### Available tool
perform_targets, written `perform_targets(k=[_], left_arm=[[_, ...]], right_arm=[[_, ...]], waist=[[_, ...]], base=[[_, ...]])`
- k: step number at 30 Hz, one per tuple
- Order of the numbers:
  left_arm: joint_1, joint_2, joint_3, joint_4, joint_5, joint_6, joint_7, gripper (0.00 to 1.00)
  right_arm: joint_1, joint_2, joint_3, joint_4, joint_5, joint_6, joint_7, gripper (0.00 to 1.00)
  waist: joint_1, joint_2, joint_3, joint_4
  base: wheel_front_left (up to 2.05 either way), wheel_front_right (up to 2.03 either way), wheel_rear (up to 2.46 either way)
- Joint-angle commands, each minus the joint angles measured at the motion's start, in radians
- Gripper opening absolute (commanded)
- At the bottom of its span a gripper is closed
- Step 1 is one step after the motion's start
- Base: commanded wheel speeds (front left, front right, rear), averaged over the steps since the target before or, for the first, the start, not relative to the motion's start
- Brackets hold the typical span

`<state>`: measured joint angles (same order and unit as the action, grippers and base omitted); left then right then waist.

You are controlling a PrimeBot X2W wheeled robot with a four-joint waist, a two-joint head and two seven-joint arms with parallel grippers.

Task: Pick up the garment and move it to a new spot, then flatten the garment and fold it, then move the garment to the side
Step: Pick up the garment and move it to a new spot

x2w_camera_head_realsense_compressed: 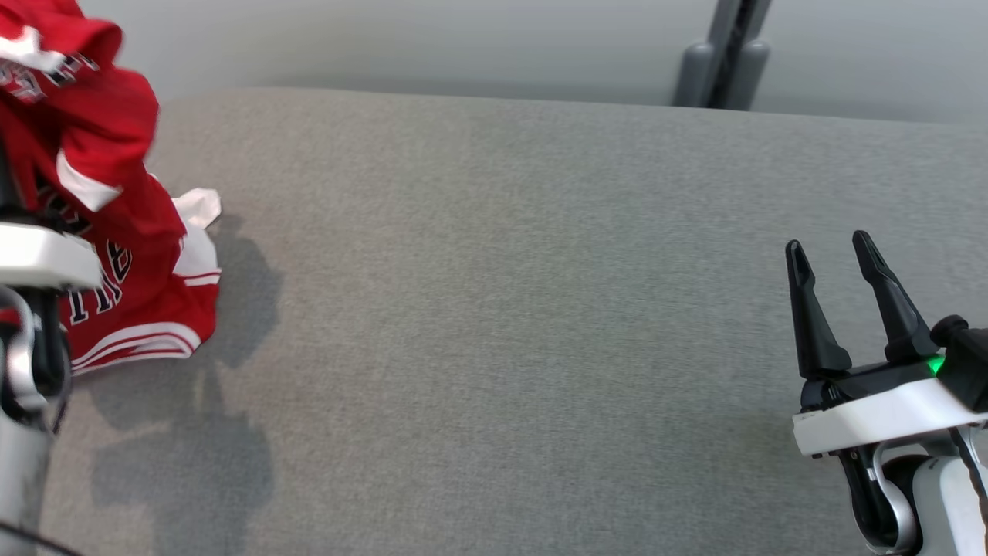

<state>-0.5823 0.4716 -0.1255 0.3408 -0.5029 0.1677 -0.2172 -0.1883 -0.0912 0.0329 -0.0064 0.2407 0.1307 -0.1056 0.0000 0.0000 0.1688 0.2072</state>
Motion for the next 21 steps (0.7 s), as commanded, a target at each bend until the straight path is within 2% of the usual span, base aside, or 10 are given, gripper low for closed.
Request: perform_targets(k=[1, 6, 9, 15, 19, 21], left_arm=[[0.052, 0.004, 0.0, -0.095, 0.009, 0.028, 0.016, 0.0], [0.224, 0.007, -0.02, -0.43, 0.046, 0.126, 0.093, 0.0], [0.287, 0.005, -0.045, -0.565, 0.066, 0.154, 0.129, 0.0], [0.298, -0.037, -0.18, -0.683, 0.097, 0.128, 0.177, 0.0], [0.253, -0.089, -0.281, -0.673, 0.107, 0.091, 0.195, 0.0], [0.211, -0.133, -0.35, -0.637, 0.108, 0.055, 0.204, 0.0]], right_arm=[[0.017, 0.001, -0.009, -0.008, 0.003, 0.0, -0.005, 1.0], [0.038, 0.011, -0.021, -0.034, 0.006, 0.0, 0.001, 1.0], [0.046, 0.016, -0.027, -0.047, 0.005, 0.0, 0.003, 1.0], [0.04, 0.025, -0.029, -0.064, 0.008, 0.0, 0.006, 1.0], [0.024, 0.028, -0.024, -0.065, 0.011, 0.0, -0.001, 1.0], [0.015, 0.032, -0.017, -0.066, 0.014, 0.0, -0.006, 1.0]], waist=[[0.0, 0.0, -0.026, -0.03], [0.0, 0.0, -0.037, -0.08], [0.0, 0.0, -0.035, -0.111], [0.0, 0.0, -0.015, -0.192], [0.0, 0.0, 0.007, -0.262], [0.0, 0.0, 0.03, -0.321]], base=[[0.0, 0.0, 0.0], [0.0, 0.0, 0.0], [0.0, 0.0, 0.0], [0.0, 0.0, 0.0], [0.0, 0.0, 0.0], [0.0, 0.0, 0.0]])
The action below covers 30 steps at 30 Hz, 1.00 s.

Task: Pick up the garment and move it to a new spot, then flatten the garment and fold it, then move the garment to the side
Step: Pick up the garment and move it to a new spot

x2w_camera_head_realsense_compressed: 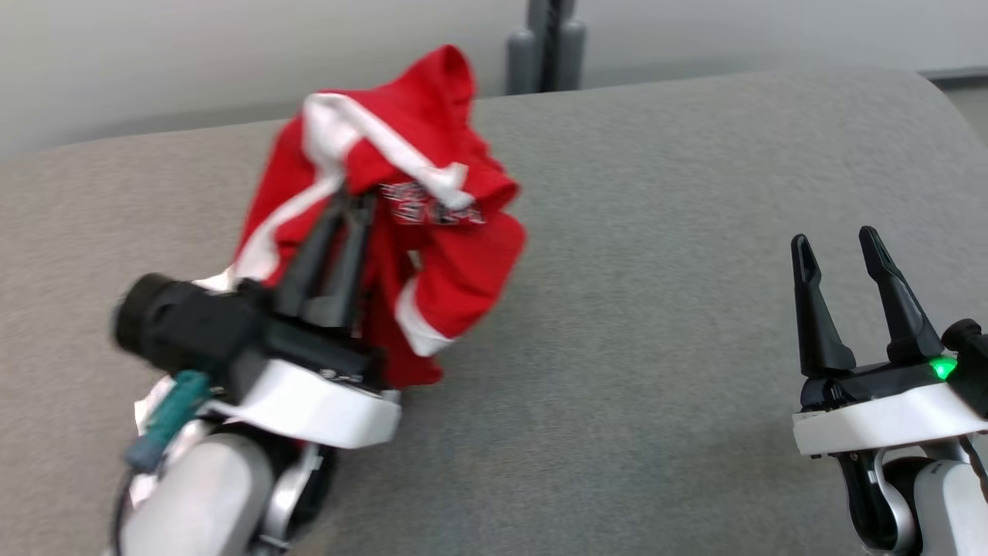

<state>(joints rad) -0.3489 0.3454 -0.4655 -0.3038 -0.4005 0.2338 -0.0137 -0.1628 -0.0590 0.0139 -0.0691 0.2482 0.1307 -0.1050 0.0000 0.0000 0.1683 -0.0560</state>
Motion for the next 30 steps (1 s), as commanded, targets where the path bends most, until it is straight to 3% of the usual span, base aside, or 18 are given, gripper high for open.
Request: perform_targets(k=[1, 5, 12, 20, 21, 22, 30], left_arm=[[-0.04, -0.023, -0.035, 0.024, 0.003, -0.026, 0.004, 0.0], [-0.084, -0.061, -0.092, 0.09, 0.002, -0.062, 0.018, 0.0], [-0.149, -0.118, -0.182, 0.337, -0.013, -0.135, 0.053, 0.0], [-0.182, -0.152, -0.241, 0.54, -0.023, -0.197, 0.063, 0.0], [-0.183, -0.153, -0.245, 0.551, -0.02, -0.197, 0.061, 0.26], [-0.182, -0.155, -0.251, 0.56, -0.019, -0.201, 0.062, 1.0], [-0.149, -0.158, -0.245, 0.503, -0.013, -0.174, -0.007, 1.0]], right_arm=[[-0.013, 0.0, 0.001, -0.002, 0.007, 0.0, -0.01, 1.0], [-0.021, 0.003, 0.006, 0.001, 0.013, 0.0, -0.018, 1.0], [-0.024, 0.007, 0.012, 0.03, 0.035, 0.0, -0.052, 1.0], [-0.038, 0.007, 0.027, 0.076, 0.07, 0.0, -0.096, 1.0], [-0.04, 0.007, 0.028, 0.083, 0.072, 0.0, -0.101, 1.0], [-0.044, 0.007, 0.029, 0.091, 0.074, 0.0, -0.104, 1.0], [-0.05, 0.007, 0.029, 0.121, 0.065, 0.0, -0.118, 1.0]], waist=[[0.0, 0.0, 0.039, -0.078], [0.0, 0.0, 0.07, -0.137], [0.0, 0.0, 0.142, -0.236], [0.0, 0.0, 0.185, -0.256], [0.0, 0.0, 0.186, -0.253], [0.0, 0.0, 0.186, -0.249], [0.0, 0.0, 0.148, -0.203]], base=[[0.0, 0.0, 0.0], [0.0, 0.0, 0.0], [0.0, 0.0, 0.0], [0.0, 0.0, 0.0], [0.0, 0.0, 0.0], [0.0, 0.0, 0.0], [0.0, 0.0, 0.0]])
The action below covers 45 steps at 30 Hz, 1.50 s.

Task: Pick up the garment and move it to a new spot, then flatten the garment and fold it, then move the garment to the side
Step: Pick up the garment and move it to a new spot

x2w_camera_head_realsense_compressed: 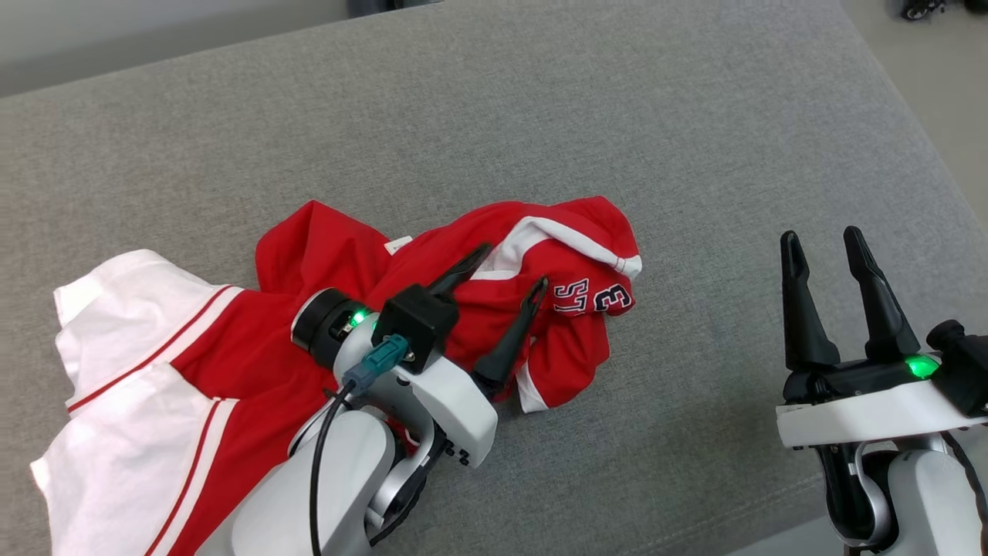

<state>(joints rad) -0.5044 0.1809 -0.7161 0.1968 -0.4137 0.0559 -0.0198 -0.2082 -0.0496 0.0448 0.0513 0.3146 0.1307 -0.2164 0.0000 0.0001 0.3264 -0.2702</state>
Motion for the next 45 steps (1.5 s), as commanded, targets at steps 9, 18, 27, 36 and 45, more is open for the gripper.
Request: perform_targets(k=[9, 18, 27, 36, 45], left_arm=[[0.084, 0.068, 0.138, -0.149, -0.032, 0.11, -0.101, 1.0], [0.194, 0.167, 0.339, -0.199, -0.098, 0.216, -0.17, 1.0], [0.321, 0.236, 0.439, -0.25, -0.126, 0.254, -0.201, 1.0], [0.436, 0.264, 0.436, -0.279, -0.142, 0.245, -0.201, 1.0], [0.509, 0.272, 0.417, -0.309, -0.149, 0.259, -0.181, 1.0]], right_arm=[[0.01, -0.003, -0.022, -0.022, -0.047, 0.0, 0.024, 1.0], [0.038, -0.003, -0.045, -0.039, -0.077, 0.0, 0.07, 1.0], [0.06, -0.008, -0.051, -0.038, -0.097, 0.0, 0.1, 1.0], [0.099, -0.027, -0.048, -0.034, -0.093, 0.0, 0.126, 1.0], [0.172, -0.029, -0.071, -0.056, -0.086, 0.0, 0.153, 1.0]], waist=[[0.0, -0.0001, -0.071, 0.089], [0.0, -0.0001, -0.124, 0.164], [0.0, -0.0001, -0.17, 0.209], [0.0, -0.0001, -0.226, 0.226], [0.0, -0.0001, -0.287, 0.247]], base=[[0.0, 0.0, 0.0], [0.0, 0.0, 0.0], [0.0, 0.0, 0.0], [0.0, 0.0, 0.0], [0.0, 0.0, 0.0]])
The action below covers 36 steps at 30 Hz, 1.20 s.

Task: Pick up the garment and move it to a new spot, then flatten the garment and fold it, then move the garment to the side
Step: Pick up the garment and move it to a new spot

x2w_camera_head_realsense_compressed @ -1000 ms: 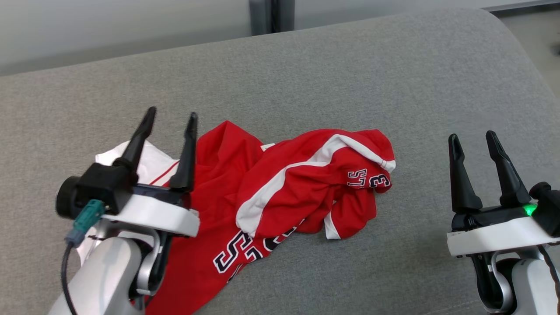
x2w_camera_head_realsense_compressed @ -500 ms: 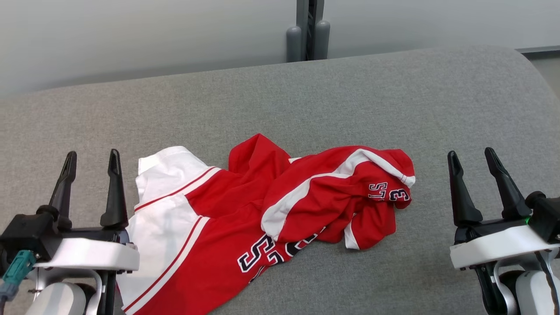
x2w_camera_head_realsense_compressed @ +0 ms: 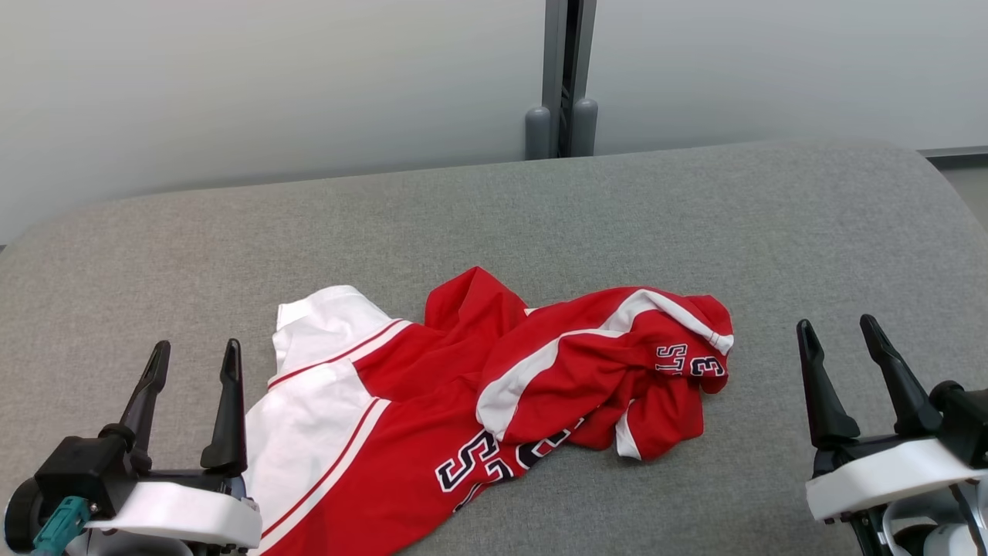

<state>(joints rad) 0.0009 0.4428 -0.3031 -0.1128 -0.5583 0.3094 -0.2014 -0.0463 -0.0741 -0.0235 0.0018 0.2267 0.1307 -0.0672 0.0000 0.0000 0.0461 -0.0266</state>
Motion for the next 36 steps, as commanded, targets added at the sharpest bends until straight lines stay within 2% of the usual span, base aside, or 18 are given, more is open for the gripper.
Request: perform_targets(k=[1, 17, 36], left_arm=[[0.008, 0.009, 0.002, 0.0, -0.008, 0.003, 0.003, 1.0], [-0.006, 0.012, 0.037, 0.037, -0.031, -0.054, -0.042, 1.0], [-0.024, -0.005, 0.056, 0.092, -0.012, -0.097, -0.059, 1.0]], right_arm=[[0.016, -0.004, -0.004, -0.009, 0.002, 0.0, 0.006, 1.0], [0.047, 0.004, -0.009, -0.038, 0.014, 0.0, 0.028, 1.0], [0.041, 0.007, -0.016, -0.038, 0.011, 0.0, 0.023, 1.0]], waist=[[0.0, 0.0, -0.01, 0.004], [0.0, 0.0, -0.02, 0.007], [0.0, 0.0, -0.014, 0.019]], base=[[0.0, 0.0, 0.0], [0.0, 0.0, 0.0], [0.0, 0.0, 0.0]])
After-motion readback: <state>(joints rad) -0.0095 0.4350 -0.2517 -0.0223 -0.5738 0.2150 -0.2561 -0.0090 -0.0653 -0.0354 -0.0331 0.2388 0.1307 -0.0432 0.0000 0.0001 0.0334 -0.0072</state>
